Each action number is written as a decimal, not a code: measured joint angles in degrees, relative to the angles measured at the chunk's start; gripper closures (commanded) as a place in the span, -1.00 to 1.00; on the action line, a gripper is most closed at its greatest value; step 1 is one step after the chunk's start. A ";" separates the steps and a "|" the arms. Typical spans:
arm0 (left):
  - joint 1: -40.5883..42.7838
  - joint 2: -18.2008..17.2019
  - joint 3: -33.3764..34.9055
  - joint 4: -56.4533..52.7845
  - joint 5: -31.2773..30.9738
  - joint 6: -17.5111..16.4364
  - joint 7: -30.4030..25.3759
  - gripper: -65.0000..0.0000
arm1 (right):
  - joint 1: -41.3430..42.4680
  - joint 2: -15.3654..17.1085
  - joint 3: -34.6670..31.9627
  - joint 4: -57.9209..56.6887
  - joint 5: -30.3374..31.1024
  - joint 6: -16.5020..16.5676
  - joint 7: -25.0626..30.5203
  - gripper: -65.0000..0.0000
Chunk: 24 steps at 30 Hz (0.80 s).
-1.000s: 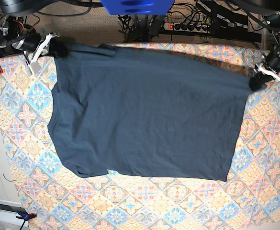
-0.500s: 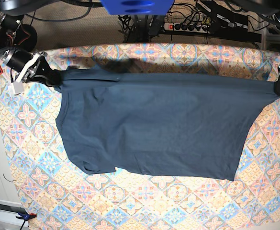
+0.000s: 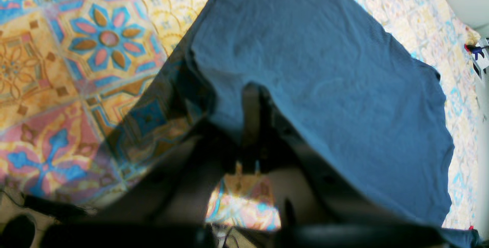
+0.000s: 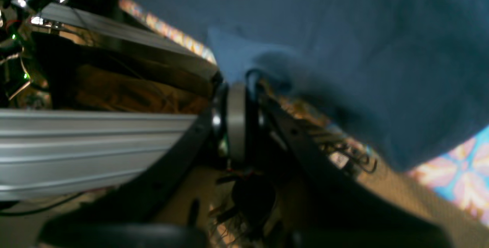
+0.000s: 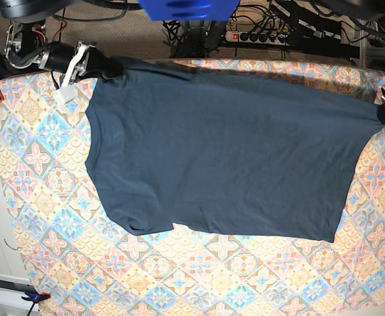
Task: Layout the t-shirt on the table in an organized manner, then fold the t-shirt properly
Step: 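Lift the t-shirt edge with both grippers and shake it straight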
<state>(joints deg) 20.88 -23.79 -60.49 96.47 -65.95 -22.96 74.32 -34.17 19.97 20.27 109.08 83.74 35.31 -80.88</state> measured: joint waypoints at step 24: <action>-25.22 8.11 5.22 -15.26 21.40 0.17 -2.19 1.00 | 17.29 -0.44 0.35 -12.02 -8.24 0.00 0.96 0.98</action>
<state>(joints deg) -4.34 -15.68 -55.27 81.21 -44.56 -22.79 72.14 -16.88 19.53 20.62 97.06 75.50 35.31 -79.92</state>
